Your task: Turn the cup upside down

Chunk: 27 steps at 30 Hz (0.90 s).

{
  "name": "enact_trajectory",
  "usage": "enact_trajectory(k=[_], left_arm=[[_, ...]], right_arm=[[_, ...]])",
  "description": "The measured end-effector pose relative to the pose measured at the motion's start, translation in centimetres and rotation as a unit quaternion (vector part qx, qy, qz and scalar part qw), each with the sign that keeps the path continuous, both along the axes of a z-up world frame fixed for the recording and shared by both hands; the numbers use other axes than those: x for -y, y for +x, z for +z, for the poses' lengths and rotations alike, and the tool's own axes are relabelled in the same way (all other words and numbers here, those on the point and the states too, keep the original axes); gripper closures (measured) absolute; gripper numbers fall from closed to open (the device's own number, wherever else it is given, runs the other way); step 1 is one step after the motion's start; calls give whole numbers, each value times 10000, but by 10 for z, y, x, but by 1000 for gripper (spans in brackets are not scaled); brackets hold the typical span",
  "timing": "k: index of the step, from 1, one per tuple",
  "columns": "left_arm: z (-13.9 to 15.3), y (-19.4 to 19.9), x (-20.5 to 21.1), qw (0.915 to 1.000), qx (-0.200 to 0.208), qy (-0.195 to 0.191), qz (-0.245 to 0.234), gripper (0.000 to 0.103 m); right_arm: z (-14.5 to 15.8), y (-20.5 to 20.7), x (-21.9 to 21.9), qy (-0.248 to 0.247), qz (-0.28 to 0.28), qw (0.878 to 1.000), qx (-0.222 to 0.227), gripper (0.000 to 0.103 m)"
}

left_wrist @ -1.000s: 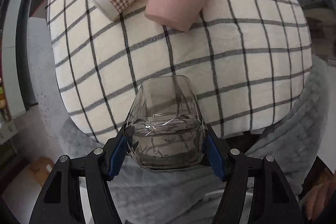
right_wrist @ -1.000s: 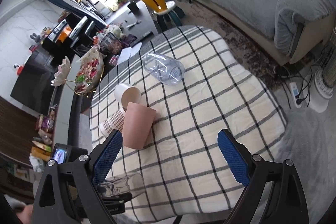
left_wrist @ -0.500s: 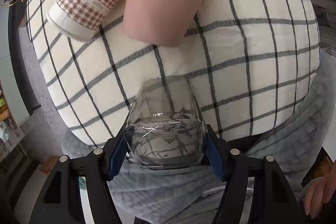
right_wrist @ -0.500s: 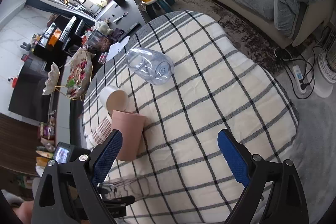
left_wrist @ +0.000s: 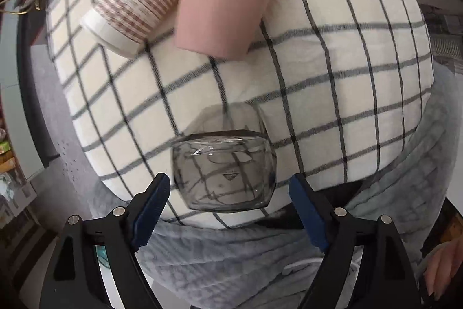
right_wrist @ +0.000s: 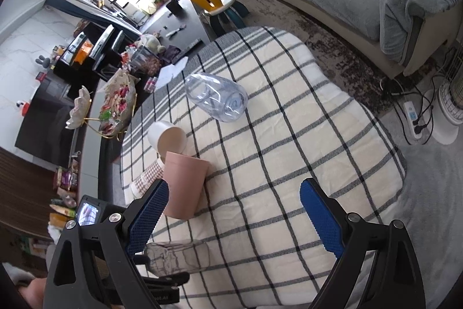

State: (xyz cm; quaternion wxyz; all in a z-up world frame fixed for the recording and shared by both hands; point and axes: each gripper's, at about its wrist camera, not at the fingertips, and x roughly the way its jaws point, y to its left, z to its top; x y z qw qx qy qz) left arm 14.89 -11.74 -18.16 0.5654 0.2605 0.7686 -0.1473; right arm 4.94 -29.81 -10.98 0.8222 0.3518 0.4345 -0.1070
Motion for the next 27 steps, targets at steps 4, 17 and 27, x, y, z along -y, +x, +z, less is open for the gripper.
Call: enact_trajectory(k=[4, 17, 27], left_arm=[[36, -12, -7, 9965, 754, -363, 14, 18], [123, -112, -88, 8923, 4021, -1503, 1398, 11], [146, -164, -118, 8251, 5211, -1580, 1508, 2]], right_arm=[[15, -9, -9, -185, 135, 9996, 159, 11], [68, -71, -65, -2140, 730, 9702, 873, 9], [68, -110, -96, -2562, 974, 9578, 869, 6]])
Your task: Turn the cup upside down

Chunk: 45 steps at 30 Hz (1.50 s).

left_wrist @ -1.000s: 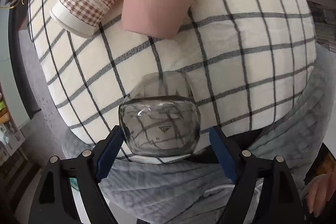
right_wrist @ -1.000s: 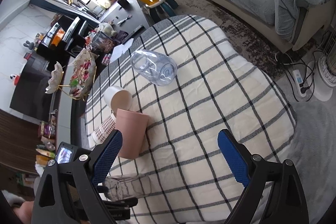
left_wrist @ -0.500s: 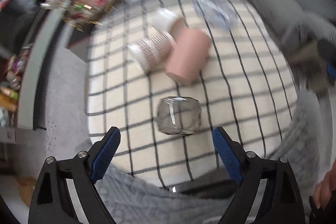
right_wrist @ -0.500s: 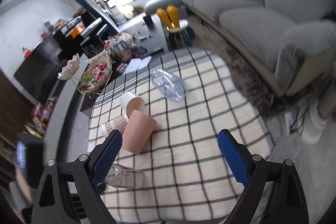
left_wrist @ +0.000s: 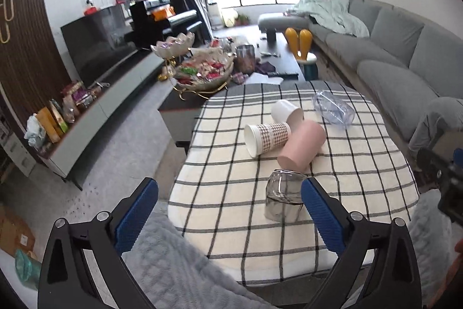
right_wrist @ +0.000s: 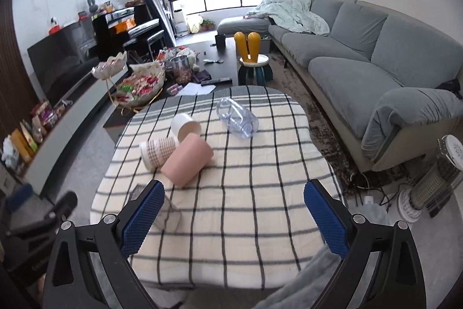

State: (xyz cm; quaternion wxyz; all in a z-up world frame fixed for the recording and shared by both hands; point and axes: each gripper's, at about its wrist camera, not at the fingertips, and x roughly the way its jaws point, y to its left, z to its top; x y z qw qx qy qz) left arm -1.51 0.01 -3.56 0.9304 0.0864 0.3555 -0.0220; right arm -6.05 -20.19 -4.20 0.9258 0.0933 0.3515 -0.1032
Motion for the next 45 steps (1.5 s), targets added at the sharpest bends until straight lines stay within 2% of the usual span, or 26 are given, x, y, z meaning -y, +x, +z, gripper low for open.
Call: enact_trajectory(k=[4, 10, 23, 45], left_arm=[[0, -12, -10, 9996, -1, -247, 126, 2], [7, -26, -11, 9994, 149, -308, 51, 2], [11, -30, -10, 9994, 200, -270, 21, 2], [11, -30, -11, 9994, 204, -274, 4, 1]], right_arm=[[-2, -15, -3, -53, -30, 9999, -94, 5], [2, -26, -4, -145, -128, 9998, -62, 5], [11, -31, -7, -289, -187, 9993, 149, 5], [16, -34, -8, -307, -197, 9991, 204, 4]])
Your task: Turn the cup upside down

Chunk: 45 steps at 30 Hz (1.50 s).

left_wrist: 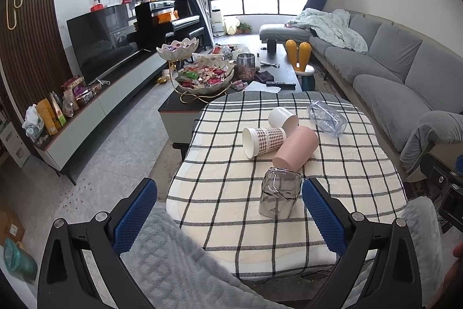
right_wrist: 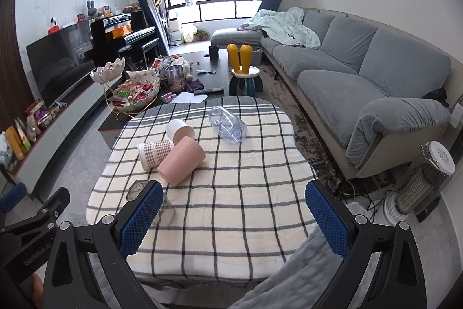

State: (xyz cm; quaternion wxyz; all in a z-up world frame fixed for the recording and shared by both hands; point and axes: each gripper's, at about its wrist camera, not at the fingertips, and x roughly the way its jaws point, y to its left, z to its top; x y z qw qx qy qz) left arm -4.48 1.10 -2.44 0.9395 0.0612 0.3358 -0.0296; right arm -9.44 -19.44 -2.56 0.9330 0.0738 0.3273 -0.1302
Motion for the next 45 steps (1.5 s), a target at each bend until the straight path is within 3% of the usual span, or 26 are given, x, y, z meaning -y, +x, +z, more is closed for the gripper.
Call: enact_trajectory(k=[45], left_arm=[[-4, -4, 2, 9999, -104, -58, 26, 1]], right_arm=[[-2, 0, -2, -8, -1, 10000, 9, 4]])
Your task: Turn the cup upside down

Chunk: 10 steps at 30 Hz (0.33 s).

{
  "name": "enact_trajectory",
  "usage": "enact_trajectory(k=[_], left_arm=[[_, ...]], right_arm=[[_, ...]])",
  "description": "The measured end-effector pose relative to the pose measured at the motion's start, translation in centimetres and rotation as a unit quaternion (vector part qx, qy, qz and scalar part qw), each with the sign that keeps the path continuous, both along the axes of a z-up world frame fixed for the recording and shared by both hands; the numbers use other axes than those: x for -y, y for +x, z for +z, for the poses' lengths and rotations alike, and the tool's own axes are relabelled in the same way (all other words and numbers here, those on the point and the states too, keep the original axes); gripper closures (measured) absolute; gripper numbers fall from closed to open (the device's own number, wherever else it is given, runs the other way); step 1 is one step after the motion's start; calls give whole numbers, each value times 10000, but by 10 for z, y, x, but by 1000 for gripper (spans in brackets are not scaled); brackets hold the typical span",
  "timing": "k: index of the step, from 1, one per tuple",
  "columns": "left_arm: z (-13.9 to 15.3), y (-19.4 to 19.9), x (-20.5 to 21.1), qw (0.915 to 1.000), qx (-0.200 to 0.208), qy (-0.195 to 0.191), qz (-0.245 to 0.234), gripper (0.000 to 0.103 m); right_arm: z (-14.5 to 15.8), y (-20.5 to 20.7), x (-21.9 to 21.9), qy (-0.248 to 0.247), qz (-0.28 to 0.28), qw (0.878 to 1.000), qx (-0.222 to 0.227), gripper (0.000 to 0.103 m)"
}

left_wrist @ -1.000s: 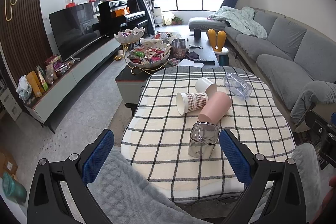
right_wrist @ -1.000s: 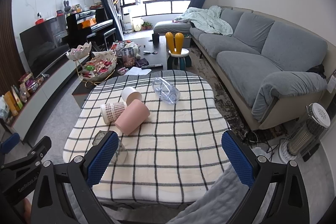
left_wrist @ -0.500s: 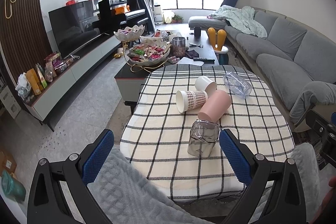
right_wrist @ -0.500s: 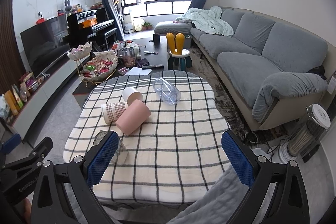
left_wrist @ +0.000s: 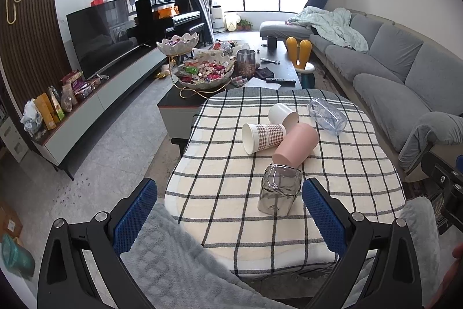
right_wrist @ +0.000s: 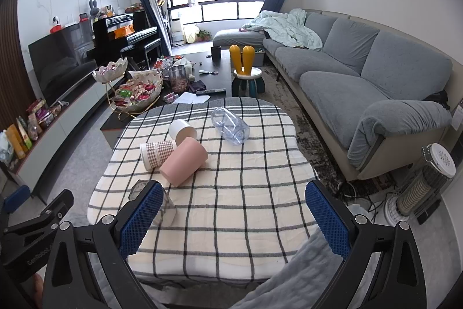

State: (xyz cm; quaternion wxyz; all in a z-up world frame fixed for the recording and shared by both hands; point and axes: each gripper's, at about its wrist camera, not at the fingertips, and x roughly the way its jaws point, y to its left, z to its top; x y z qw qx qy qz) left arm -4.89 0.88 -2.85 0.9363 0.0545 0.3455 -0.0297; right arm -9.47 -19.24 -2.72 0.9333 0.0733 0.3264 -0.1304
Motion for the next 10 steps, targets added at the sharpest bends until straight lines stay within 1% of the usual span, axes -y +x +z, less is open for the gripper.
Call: enact_trajectory(k=[10], left_arm=[[-5, 5, 3, 9998, -193, -80, -12, 1]], right_arm=[[-1, 0, 0, 11, 0, 10000, -6, 4]])
